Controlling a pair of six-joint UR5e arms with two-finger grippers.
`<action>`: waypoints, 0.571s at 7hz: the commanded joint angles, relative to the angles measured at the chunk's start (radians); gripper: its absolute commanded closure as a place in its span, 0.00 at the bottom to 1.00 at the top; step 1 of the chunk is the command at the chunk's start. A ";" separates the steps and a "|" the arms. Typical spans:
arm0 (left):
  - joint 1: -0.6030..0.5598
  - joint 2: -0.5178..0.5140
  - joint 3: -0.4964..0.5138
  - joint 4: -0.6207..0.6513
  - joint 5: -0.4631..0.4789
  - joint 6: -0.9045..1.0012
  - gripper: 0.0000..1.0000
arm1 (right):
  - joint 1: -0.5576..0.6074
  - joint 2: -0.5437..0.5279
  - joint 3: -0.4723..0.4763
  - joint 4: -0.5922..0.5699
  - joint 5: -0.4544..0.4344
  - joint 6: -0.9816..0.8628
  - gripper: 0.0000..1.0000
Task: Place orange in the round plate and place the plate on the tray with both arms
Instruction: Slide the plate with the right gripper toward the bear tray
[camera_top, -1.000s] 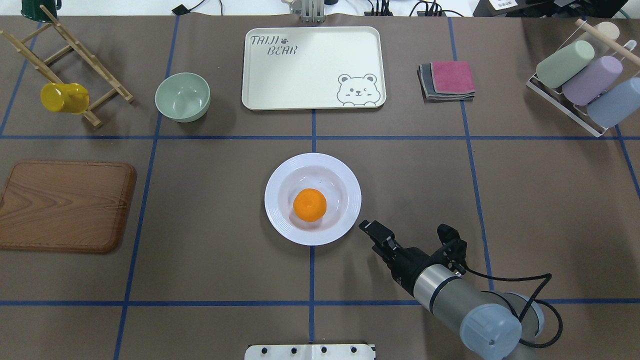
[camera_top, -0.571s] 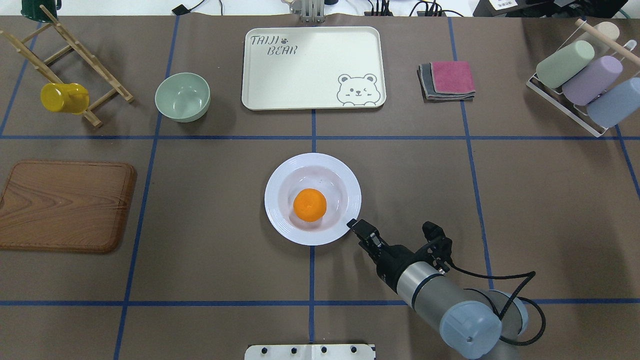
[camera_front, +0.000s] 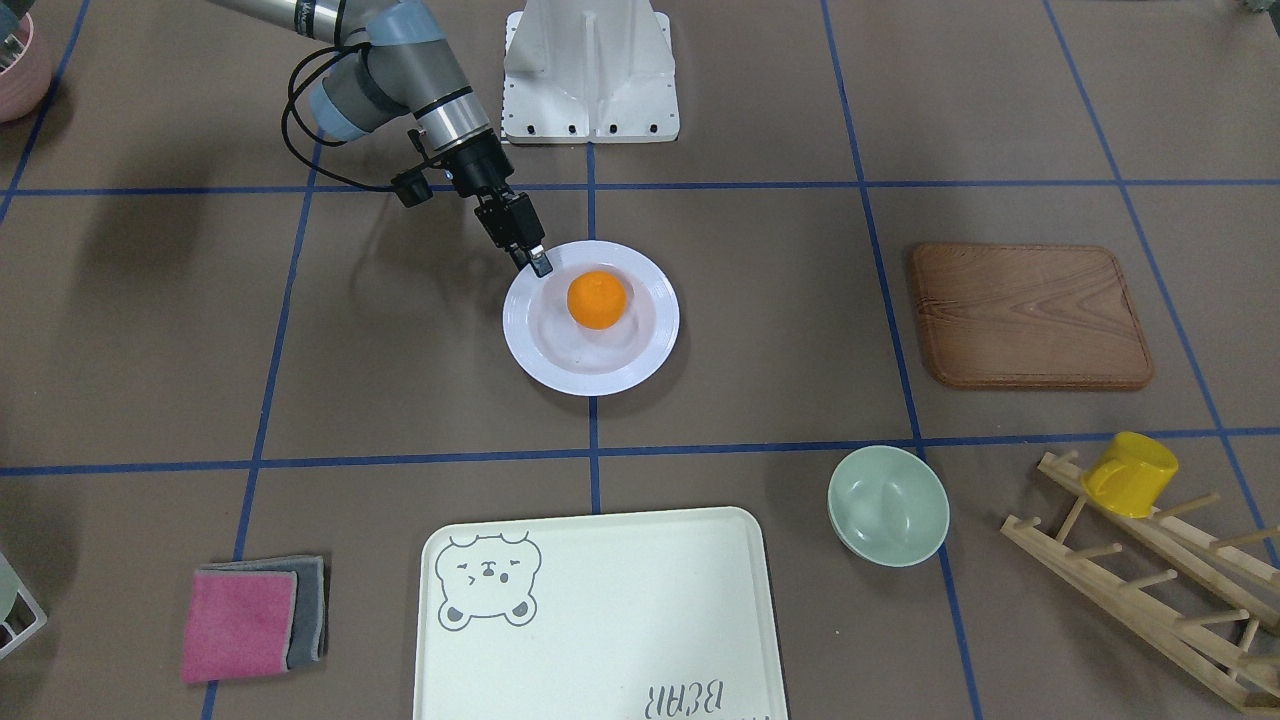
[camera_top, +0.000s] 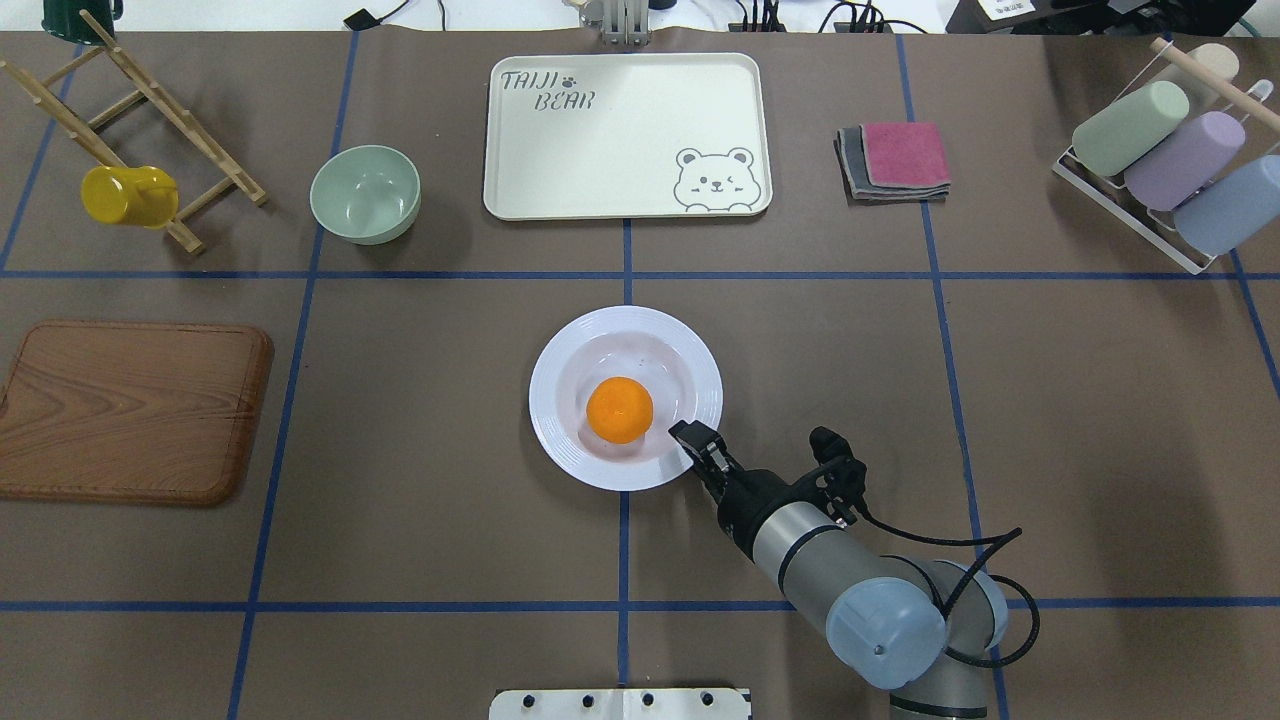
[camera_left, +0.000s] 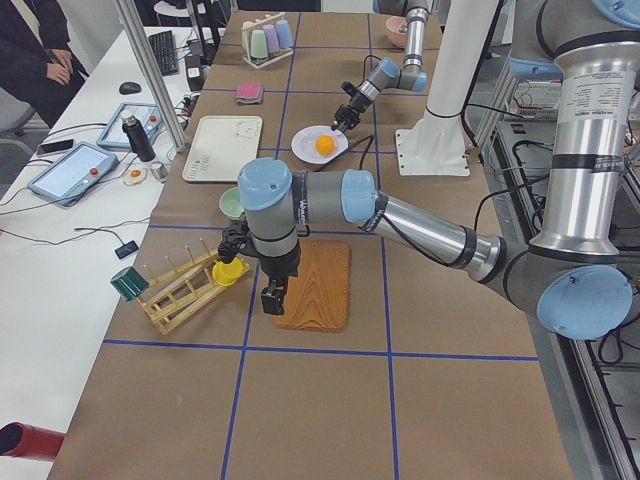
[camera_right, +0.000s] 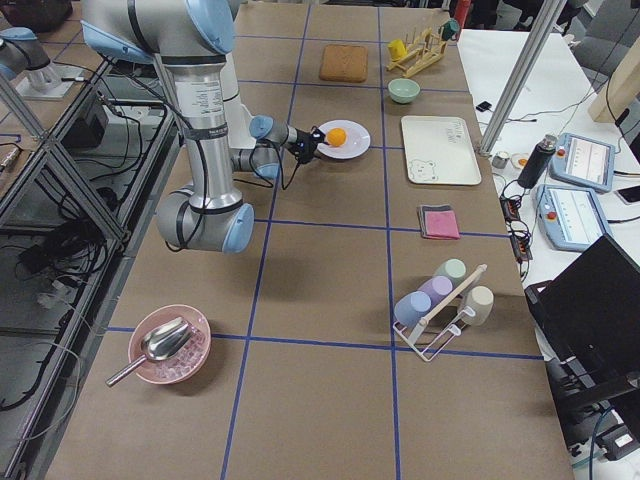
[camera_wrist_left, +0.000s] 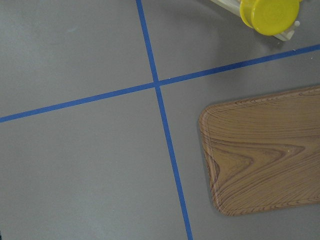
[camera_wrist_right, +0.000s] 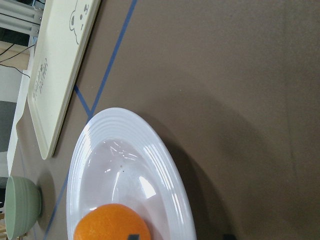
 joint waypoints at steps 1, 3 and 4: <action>0.000 0.000 0.000 0.000 0.000 -0.001 0.01 | 0.015 0.027 -0.036 0.000 0.000 0.032 0.71; 0.000 0.000 -0.001 0.000 0.000 -0.001 0.01 | 0.026 0.038 -0.056 0.001 0.000 0.033 1.00; 0.000 0.000 -0.001 0.000 0.000 -0.001 0.01 | 0.037 0.041 -0.056 0.001 0.000 0.032 1.00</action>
